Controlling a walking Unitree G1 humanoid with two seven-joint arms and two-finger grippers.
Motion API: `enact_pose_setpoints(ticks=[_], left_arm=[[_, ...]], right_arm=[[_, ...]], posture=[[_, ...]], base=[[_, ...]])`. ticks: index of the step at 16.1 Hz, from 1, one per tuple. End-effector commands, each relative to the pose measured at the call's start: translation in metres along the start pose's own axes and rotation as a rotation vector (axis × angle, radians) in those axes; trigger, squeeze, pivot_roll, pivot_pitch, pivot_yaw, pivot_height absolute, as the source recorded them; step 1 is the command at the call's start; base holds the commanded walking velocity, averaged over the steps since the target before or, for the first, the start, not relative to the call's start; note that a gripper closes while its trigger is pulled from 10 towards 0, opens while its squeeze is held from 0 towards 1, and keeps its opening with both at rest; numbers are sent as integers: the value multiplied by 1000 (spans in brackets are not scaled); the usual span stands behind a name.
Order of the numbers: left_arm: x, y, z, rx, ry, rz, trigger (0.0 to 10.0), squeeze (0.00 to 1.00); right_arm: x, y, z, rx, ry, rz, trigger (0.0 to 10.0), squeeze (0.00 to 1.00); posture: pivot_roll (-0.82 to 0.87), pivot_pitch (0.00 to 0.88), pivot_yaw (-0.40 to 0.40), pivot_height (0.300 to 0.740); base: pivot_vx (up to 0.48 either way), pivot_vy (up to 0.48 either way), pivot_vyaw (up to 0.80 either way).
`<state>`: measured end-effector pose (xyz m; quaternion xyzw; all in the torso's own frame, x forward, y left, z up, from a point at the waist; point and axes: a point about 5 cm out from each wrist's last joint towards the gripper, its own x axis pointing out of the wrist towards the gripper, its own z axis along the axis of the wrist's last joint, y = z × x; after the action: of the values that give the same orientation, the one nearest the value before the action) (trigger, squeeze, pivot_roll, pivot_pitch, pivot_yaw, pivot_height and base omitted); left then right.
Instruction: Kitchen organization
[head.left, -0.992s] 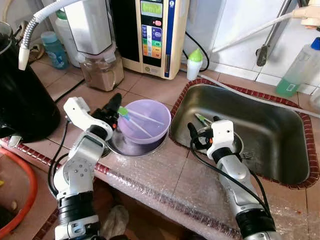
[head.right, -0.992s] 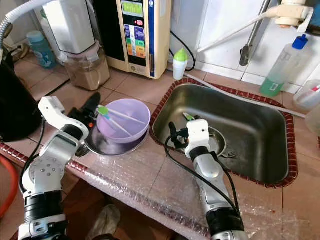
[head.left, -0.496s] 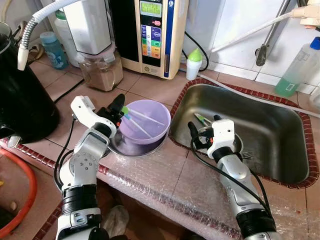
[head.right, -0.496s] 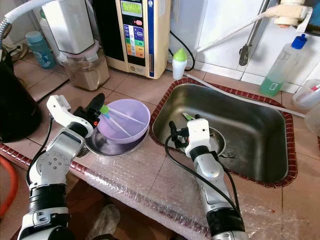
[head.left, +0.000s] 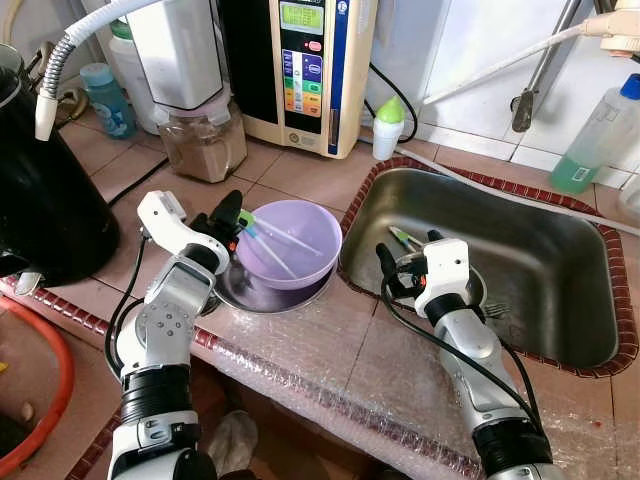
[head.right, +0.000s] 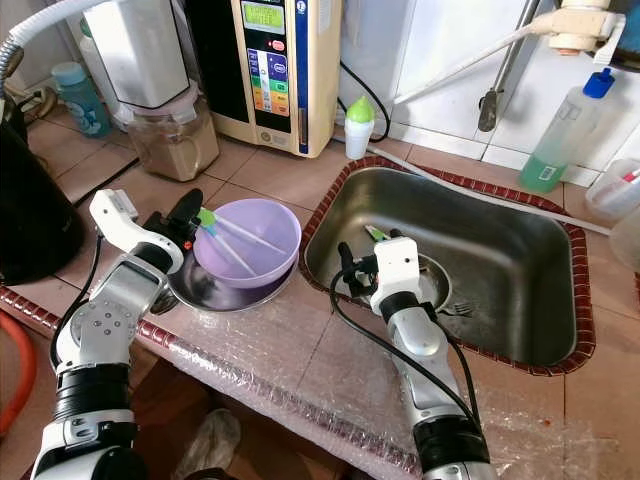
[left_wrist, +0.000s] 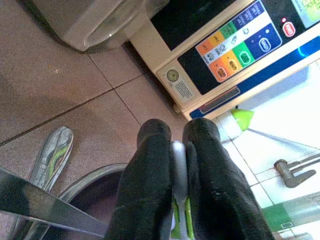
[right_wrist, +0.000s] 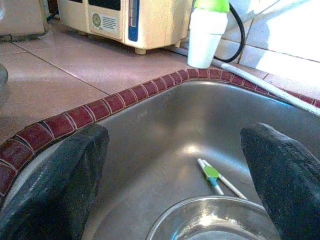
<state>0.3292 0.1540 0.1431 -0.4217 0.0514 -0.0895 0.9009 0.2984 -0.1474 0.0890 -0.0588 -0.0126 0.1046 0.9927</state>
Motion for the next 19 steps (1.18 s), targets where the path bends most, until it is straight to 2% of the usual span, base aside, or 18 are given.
enact_pose_setpoints(ticks=[1,8,10,11,13,14,16,18,19], left_arm=[[2,0,1,14,4,-2,0,0],[4,0,3,17,-5,-4,0,0],[4,-9,15,37,-58,-33,0,0],[7,-27,34,86,-128,-94,0,0],[9,-44,49,139,-167,-156,0,0],[11,-58,57,162,-188,-203,0,0],[13,-72,60,193,-192,-256,0,0],[18,-93,49,224,-150,-338,0,0],[19,-96,46,235,-138,-353,0,0]], right_arm=[[2,-2,3,-6,-7,-4,10000,0],[3,-2,3,-7,-8,-3,10000,0],[4,-4,5,-8,-17,-7,10000,0],[6,-13,11,-10,-44,-33,10000,0],[10,-21,23,-32,-95,-55,10000,0],[15,-26,38,-59,-157,-72,10000,0],[20,-27,54,-53,-212,-79,10000,0],[26,-15,70,-15,-260,-6,10000,0],[27,-12,72,-8,-266,15,10000,0]], posture=[[-10,0,24,740],[-8,0,22,740],[-8,0,20,740],[-7,0,18,740],[-7,0,17,740],[-7,0,18,740],[-7,0,18,740],[-7,0,28,740],[-9,0,32,740]], base=[[0,0,0],[0,0,0],[0,0,0],[0,0,0],[0,0,0],[0,0,0],[0,0,0],[0,0,0],[0,0,0]])
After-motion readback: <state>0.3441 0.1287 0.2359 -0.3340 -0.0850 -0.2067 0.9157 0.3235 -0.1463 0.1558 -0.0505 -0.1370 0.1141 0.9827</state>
